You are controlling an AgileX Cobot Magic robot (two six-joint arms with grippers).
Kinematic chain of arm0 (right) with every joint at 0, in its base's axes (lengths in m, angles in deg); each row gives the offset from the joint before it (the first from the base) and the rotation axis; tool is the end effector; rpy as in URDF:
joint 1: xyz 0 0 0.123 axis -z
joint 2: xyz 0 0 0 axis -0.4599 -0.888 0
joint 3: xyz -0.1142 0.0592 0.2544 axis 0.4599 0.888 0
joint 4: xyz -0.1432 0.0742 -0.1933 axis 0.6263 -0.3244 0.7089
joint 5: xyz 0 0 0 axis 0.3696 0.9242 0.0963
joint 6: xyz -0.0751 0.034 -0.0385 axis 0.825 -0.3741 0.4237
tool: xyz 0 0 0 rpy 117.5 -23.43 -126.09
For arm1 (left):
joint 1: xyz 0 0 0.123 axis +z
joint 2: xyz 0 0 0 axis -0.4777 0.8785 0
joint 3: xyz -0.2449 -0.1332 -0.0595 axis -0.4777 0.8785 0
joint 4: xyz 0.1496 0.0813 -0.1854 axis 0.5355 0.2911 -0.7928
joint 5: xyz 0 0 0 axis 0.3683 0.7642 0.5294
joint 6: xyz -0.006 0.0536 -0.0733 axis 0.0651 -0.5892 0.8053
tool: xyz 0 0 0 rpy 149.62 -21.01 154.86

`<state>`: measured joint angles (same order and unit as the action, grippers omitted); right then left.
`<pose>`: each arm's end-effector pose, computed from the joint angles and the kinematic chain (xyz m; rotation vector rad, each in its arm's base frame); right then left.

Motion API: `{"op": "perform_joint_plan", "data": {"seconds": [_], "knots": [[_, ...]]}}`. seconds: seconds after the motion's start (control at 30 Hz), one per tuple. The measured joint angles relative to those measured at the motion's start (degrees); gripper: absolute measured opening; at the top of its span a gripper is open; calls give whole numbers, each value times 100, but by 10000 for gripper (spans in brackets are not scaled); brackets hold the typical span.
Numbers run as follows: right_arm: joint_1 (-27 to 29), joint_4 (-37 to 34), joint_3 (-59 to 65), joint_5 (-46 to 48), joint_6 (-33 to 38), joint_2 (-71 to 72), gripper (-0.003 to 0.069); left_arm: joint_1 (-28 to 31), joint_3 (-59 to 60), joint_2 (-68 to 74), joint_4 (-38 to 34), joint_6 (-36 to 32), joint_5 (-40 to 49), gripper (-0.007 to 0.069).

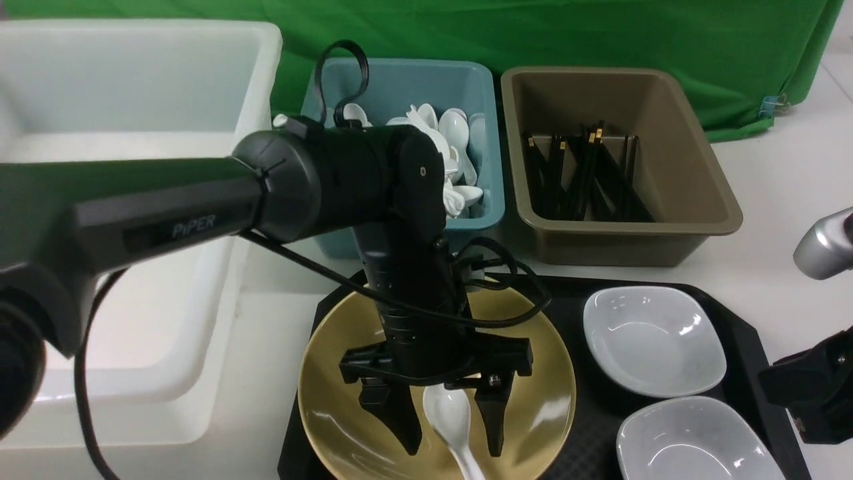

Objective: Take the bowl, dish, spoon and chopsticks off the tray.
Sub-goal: Use the left arm to grab the soup spoon in the middle, then use the left arm to put the soup spoon into the small storage box in the middle

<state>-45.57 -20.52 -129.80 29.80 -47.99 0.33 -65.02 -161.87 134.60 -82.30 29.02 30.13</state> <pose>0.1608 0.0690 0.3053 -0.5032 2.4753 0.3294 0.2906 -0.2547 0.1914 -0.2327 -2.8727 0.4046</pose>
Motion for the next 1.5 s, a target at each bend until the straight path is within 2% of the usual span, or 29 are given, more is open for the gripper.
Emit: {"op": "perform_joint_plan", "data": {"seconds": [0.03, 0.13, 0.17, 0.2, 0.23, 0.27, 0.33, 0.43, 0.63, 1.07, 1.3, 1.4, 1.5], "knots": [[0, 0, 0, -5, 0, 0, 104, 0, 0, 4, 0, 15, 0, 538], [0, 0, 0, -19, 0, 0, 109, 0, 0, 55, 72, 117, 0, 391], [0, 0, 0, -30, 0, 0, 109, 0, 0, 56, 93, 118, 0, 379], [0, 0, 0, -73, 0, 0, 111, 0, 0, 67, 159, 149, 0, 265], [0, 0, 0, -93, 0, 0, 111, 0, 0, 67, 178, 158, 5, 225], [0, 0, 0, -116, 16, 0, 113, 0, 0, 77, 179, 158, 26, 148], [0, 0, 0, -128, 17, 0, 115, 0, 0, 77, 185, 125, 119, 79], [0, 0, 0, -142, 22, 0, 118, 0, -20, 63, 350, 19, 89, 15], [0, 0, 0, -186, 40, 0, 124, 0, -351, -36, 701, -53, 32, -8], [0, 0, 0, -317, 40, 0, 126, 53, -643, -243, 873, -224, 24, -8], [0, -6, 0, -381, 40, 0, 126, 348, -1650, -289, 986, -224, 13, -8], [0, -177, 0, -515, 189, 0, 126, 527, -2091, -293, 1087, -224, -183, -8], [0, -748, 0, -764, 709, 0, 126, 802, -2551, -271, 1145, -224, -519, -8]]}}
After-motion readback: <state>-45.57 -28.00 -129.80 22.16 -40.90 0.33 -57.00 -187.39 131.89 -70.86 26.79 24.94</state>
